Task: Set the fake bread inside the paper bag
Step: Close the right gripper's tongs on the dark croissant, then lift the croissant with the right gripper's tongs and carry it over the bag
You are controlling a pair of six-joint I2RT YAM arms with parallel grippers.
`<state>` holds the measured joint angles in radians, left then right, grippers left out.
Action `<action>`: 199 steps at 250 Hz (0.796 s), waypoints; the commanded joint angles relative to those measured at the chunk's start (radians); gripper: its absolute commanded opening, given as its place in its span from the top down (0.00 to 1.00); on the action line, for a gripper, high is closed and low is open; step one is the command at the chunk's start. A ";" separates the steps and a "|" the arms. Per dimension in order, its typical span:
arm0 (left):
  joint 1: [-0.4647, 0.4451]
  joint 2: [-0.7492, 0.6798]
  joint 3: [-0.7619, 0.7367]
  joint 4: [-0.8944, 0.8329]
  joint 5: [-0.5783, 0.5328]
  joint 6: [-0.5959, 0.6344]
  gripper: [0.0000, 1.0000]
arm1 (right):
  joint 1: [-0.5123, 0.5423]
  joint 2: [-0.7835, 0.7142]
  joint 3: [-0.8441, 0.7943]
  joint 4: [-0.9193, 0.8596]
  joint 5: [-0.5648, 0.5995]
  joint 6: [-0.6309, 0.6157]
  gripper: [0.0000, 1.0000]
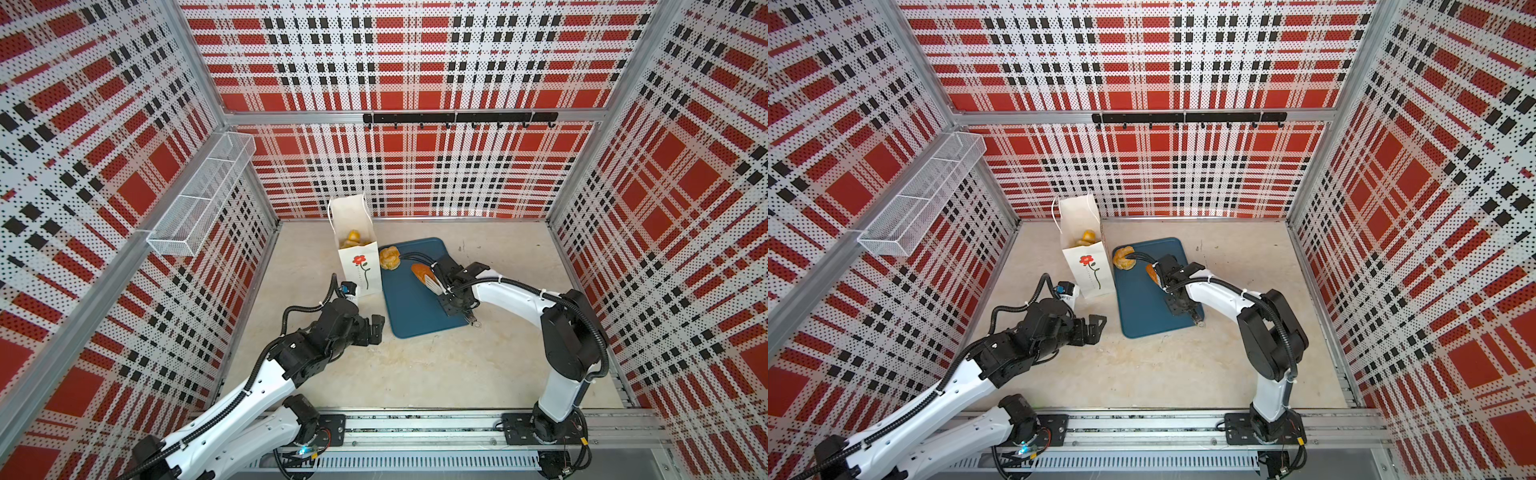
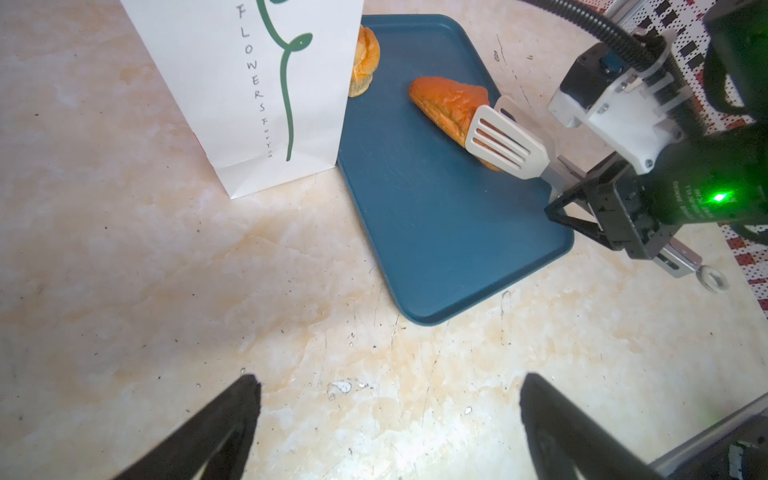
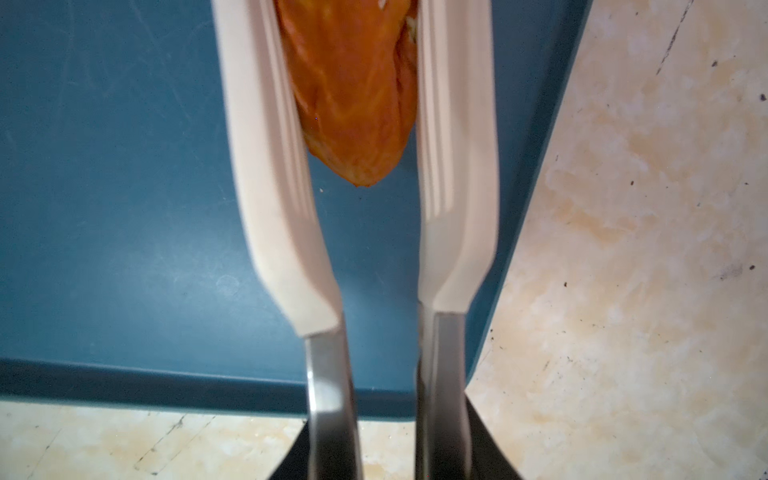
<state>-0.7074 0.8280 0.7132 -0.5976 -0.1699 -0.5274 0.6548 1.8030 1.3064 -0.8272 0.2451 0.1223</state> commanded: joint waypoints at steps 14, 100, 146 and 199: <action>0.006 -0.013 0.046 0.004 -0.005 -0.008 0.01 | -0.002 -0.083 -0.024 0.062 -0.012 -0.013 0.65; 0.009 -0.015 0.092 -0.019 -0.016 0.002 0.01 | -0.002 -0.122 -0.044 0.075 -0.027 -0.023 0.66; 0.009 -0.009 0.110 -0.027 -0.016 0.009 0.01 | -0.003 -0.152 -0.047 0.083 -0.044 -0.022 0.66; 0.008 0.010 0.140 -0.031 -0.002 0.028 0.01 | -0.003 -0.202 -0.064 0.097 -0.083 -0.013 0.66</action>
<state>-0.7055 0.8280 0.8131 -0.6216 -0.1677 -0.5179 0.6540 1.6653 1.2518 -0.7933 0.1970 0.1143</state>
